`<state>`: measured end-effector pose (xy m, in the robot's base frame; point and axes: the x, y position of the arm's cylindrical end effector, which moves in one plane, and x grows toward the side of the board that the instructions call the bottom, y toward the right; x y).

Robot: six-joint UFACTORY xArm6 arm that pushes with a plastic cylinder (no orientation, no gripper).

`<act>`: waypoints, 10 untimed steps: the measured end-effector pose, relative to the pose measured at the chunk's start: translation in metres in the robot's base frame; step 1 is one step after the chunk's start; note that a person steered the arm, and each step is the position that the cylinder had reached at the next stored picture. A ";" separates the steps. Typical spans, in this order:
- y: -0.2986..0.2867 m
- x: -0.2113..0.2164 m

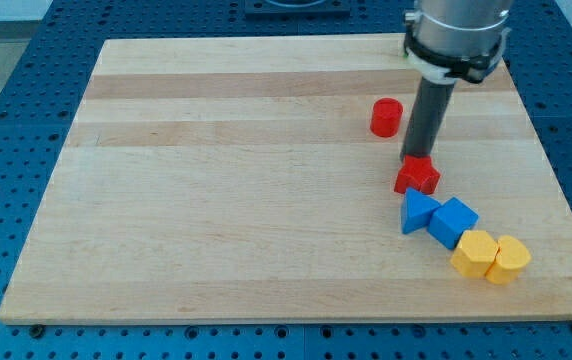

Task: Push the red circle closer to the green circle

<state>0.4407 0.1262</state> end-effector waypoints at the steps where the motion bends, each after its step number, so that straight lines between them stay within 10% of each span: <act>1: -0.040 0.000; 3: -0.084 -0.013; 10: 0.063 -0.100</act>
<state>0.3405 0.1896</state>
